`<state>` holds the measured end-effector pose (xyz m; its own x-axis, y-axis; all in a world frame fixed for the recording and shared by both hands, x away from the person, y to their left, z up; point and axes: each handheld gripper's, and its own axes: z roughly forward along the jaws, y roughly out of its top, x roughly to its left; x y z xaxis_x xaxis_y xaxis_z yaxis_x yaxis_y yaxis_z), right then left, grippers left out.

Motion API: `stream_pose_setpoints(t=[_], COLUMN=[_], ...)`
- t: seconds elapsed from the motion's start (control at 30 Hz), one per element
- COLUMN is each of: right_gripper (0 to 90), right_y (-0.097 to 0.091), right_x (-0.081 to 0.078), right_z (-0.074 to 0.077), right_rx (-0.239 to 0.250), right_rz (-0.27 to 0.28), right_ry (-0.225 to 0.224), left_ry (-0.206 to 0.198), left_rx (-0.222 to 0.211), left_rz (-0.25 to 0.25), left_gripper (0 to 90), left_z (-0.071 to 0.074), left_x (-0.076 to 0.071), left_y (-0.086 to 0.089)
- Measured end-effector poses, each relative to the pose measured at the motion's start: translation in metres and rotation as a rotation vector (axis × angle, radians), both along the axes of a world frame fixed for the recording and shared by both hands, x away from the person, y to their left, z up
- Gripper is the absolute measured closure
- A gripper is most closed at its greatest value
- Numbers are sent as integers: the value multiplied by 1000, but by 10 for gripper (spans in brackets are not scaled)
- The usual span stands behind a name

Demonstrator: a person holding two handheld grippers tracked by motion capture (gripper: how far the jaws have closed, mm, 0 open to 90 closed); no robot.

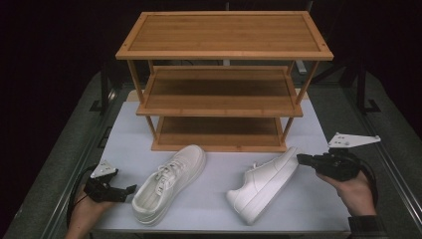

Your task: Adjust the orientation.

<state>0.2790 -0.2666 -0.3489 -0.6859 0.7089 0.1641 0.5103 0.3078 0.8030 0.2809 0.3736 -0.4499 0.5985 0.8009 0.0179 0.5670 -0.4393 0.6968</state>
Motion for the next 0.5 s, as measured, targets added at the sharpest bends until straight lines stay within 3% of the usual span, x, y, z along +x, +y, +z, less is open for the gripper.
stream_pose_setpoints(t=[0.23, 0.33, 0.5], right_gripper=[898, 899, 899], right_y=[13, 11, 7], right_x=[6, 5, 3], right_z=[-2, -6, -7], right_rx=[-28, -48, -41], right_rz=[10, 8, 2], right_ry=[9, 27, 30], left_ry=[0, 1, 0], left_rx=[0, 0, 0], left_rz=[0, -1, 0], left_gripper=[43, 43, 43], left_z=[0, 0, 0], left_x=[0, 0, 0], left_y=[0, 0, 0])
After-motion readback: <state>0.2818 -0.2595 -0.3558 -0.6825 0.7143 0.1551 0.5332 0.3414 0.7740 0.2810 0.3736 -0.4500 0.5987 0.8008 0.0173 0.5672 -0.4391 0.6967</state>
